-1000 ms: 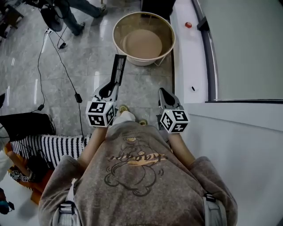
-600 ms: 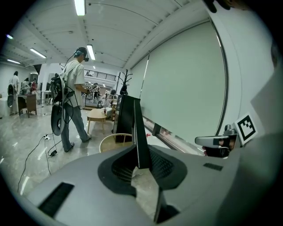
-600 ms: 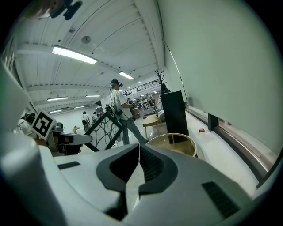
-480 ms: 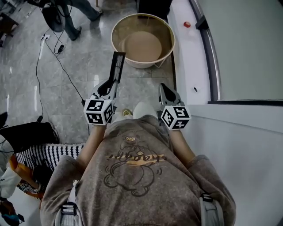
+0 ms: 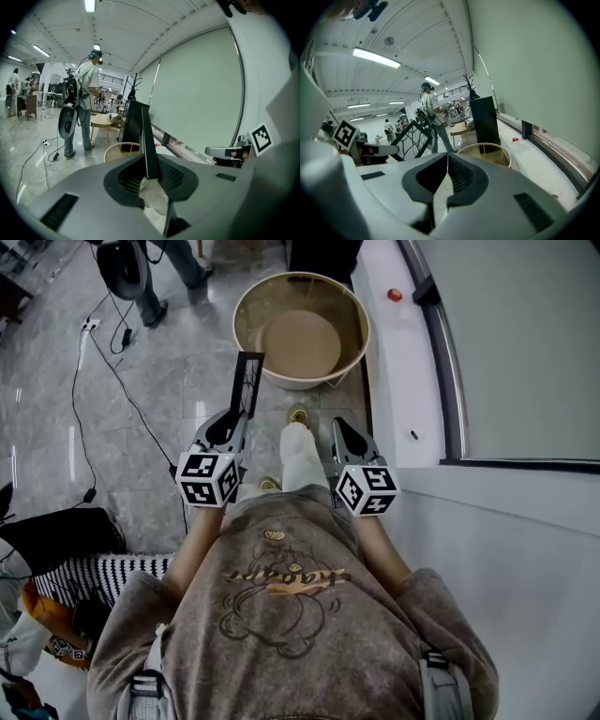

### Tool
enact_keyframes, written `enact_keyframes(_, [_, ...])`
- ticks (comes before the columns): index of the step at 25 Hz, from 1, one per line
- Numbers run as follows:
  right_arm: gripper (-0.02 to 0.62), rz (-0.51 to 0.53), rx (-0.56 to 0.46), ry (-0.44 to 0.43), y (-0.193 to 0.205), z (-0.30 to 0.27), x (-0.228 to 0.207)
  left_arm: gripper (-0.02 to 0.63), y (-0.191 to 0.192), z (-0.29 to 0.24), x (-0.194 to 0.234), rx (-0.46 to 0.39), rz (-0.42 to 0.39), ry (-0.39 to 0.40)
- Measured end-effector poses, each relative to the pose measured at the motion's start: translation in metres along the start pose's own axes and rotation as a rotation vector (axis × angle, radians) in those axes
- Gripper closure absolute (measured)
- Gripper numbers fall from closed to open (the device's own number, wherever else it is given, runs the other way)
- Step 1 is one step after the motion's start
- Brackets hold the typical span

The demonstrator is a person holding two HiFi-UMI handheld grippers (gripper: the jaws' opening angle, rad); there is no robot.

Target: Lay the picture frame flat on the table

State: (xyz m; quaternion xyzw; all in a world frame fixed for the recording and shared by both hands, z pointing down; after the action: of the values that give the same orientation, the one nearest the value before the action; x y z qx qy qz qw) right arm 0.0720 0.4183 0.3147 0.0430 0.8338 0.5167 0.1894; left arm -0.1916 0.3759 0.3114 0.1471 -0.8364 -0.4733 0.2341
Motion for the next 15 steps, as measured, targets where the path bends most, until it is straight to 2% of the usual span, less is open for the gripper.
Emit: enact_keyframes(15, [0.575,-0.01,0.023,0.016,-0.011,-0.059,-0.018,0.529,-0.019,-0.055,0.029,0.02,0.01,0.024])
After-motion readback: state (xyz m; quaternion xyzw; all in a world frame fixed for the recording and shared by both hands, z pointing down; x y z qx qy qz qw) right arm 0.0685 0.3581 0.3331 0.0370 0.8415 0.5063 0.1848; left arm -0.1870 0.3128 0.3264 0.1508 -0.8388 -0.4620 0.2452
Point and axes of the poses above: the fingertips, and each gripper's own axes: z backward along the fingers, x to its left, y out of its underside, the point moved 8 cm from there along z, backward along the fingers, and after that the axes turned 3 degrees about x, right-handed, at the moved point
